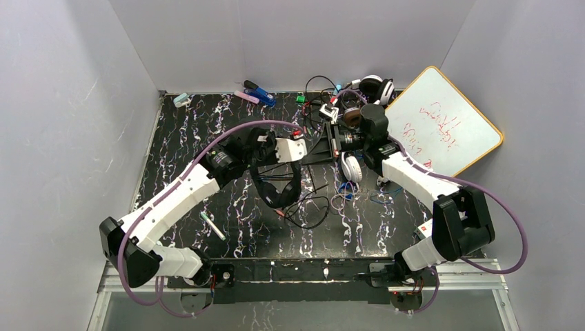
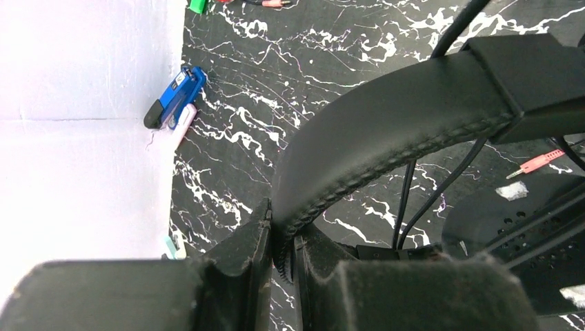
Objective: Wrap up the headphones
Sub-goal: Wrap the headphones cable around the headphones.
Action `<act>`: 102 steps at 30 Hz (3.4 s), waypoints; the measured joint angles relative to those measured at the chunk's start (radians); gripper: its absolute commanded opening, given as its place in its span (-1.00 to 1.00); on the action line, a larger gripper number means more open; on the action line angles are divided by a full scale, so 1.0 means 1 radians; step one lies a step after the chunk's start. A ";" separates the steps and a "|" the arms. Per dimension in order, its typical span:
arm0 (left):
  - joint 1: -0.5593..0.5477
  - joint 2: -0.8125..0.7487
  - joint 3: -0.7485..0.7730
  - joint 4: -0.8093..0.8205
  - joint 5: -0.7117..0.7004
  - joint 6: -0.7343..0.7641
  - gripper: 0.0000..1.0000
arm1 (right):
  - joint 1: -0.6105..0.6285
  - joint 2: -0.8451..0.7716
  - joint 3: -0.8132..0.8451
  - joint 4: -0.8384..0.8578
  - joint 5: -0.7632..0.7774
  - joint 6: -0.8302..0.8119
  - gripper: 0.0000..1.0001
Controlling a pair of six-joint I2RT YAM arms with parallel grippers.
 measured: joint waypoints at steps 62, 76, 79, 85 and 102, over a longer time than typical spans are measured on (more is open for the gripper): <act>-0.026 0.229 0.325 -0.233 -0.549 -1.514 -1.00 | 0.160 -0.167 -0.347 0.109 0.476 -0.243 -0.16; -0.026 0.269 0.560 -0.329 -0.488 -1.605 -1.00 | 0.181 -0.265 -0.500 0.195 0.571 -0.431 0.34; -0.026 0.284 0.605 -0.342 -0.488 -1.606 -1.00 | 0.182 -0.327 -0.523 0.189 0.605 -0.477 0.57; -0.026 0.314 0.683 -0.383 -0.484 -1.590 -1.00 | 0.182 -0.418 -0.524 0.119 0.681 -0.610 0.86; -0.026 0.392 0.941 -0.423 -0.460 -1.546 -1.00 | 0.182 -0.359 -0.553 0.098 0.919 -0.761 0.70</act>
